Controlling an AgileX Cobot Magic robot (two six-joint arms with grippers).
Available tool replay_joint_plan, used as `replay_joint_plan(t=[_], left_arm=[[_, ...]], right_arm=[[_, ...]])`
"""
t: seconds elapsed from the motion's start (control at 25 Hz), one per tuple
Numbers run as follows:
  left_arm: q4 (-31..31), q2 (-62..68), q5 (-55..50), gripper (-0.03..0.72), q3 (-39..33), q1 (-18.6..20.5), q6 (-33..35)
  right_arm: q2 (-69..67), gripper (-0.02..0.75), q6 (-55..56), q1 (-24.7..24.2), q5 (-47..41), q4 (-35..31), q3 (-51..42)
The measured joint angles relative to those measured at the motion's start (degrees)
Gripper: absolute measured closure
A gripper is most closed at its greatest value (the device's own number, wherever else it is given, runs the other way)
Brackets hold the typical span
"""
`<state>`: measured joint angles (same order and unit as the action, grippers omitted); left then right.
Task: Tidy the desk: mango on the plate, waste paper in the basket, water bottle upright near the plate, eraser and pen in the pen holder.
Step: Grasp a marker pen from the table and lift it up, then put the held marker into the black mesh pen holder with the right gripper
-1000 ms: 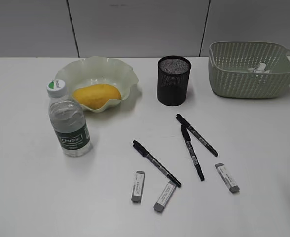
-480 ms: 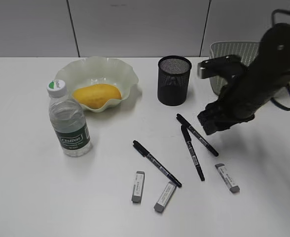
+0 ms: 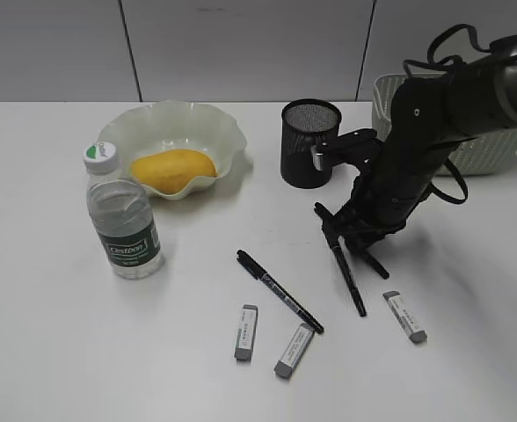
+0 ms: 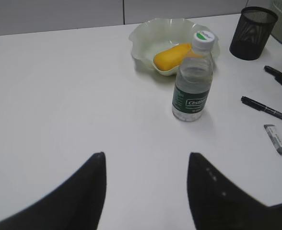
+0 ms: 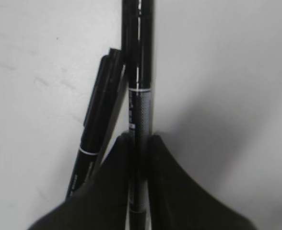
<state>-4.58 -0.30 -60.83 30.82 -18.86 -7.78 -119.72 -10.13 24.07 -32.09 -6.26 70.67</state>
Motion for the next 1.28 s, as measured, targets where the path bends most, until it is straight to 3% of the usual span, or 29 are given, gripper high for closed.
replay_joint_plan(t=[0.04, 0.08, 0.2, 0.28, 0.36, 0.48, 0.56, 0.6, 0.84, 1.28], left_arm=[[0.00, 0.00, 0.00, 0.283, 0.00, 0.00, 0.00], [0.00, 0.00, 0.00, 0.284, 0.00, 0.00, 0.00], [0.00, 0.00, 0.00, 0.285, 0.00, 0.00, 0.00], [0.00, 0.00, 0.00, 0.285, 0.00, 0.00, 0.00], [0.00, 0.00, 0.00, 0.286, 0.00, 0.00, 0.00], [0.00, 0.00, 0.00, 0.286, 0.00, 0.00, 0.00], [0.00, 0.00, 0.00, 0.286, 0.00, 0.00, 0.00], [0.00, 0.00, 0.00, 0.286, 0.00, 0.00, 0.00], [0.00, 0.00, 0.00, 0.287, 0.00, 0.00, 0.00], [0.00, 0.00, 0.00, 0.335, 0.00, 0.00, 0.00]], right_arm=[[0.00, 0.635, 0.00, 0.00, -0.32, 0.00, 0.06], [0.00, 0.656, 0.07, 0.00, -0.69, 0.00, 0.10], [3.35, 0.653, 0.60, 0.00, 0.94, 0.00, -2.04], [10.06, 0.653, 0.78, 0.00, 8.97, -1.25, -7.26], [19.04, 0.653, 0.89, 0.00, 24.00, -2.30, -15.25], [26.59, 0.653, 0.99, 0.00, 61.64, -2.84, -27.04], [23.00, 0.653, 1.31, -0.05, 81.22, -2.61, -26.57], [19.91, 0.653, 2.31, -0.05, 84.31, -1.96, -23.99], [4.22, 0.653, 10.67, 0.21, 86.14, 4.22, -8.61], [-1.96, 0.646, 14.08, 0.21, 86.00, 9.44, -7.40]])
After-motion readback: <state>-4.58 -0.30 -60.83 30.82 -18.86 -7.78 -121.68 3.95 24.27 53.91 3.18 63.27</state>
